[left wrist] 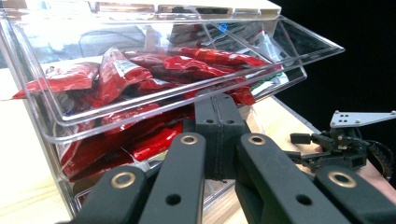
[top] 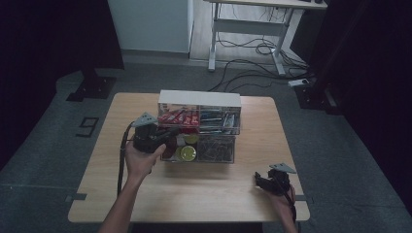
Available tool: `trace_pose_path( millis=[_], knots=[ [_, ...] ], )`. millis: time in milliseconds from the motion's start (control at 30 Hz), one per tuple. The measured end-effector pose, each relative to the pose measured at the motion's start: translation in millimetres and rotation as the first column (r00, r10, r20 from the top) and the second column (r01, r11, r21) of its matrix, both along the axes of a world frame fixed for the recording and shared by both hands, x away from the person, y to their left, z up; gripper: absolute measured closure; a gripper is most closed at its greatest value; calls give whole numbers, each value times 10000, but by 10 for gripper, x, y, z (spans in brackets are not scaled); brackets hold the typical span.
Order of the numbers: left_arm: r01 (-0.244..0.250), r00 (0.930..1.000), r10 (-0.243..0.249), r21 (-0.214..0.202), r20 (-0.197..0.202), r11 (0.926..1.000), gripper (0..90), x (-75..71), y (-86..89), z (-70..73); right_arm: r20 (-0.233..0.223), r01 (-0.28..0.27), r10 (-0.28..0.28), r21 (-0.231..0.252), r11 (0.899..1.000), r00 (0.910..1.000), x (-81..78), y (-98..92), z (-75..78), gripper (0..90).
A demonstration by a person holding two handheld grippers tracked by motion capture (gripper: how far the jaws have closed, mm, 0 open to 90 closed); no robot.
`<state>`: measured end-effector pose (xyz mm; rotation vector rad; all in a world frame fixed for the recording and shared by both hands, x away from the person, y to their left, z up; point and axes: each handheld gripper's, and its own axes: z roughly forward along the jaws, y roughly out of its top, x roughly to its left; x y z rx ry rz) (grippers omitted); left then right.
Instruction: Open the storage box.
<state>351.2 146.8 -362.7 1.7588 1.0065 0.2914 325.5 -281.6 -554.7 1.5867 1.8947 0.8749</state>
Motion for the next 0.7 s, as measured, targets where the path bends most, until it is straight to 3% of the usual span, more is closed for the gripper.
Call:
trace_pose_path(
  millis=[367, 700],
  knots=[
    [3, 9999, -1, 97, -153, 10000, 900, 51, -23, 27, -3, 47, -47, 24, 10000, 10000, 1, 2, 0, 240],
    [-130, 9999, 130, 149, -13, 9998, 900, 61, -37, 132, 4, 48, -48, -16, 10000, 10000, 1, -3, 0, 240]
  ],
)
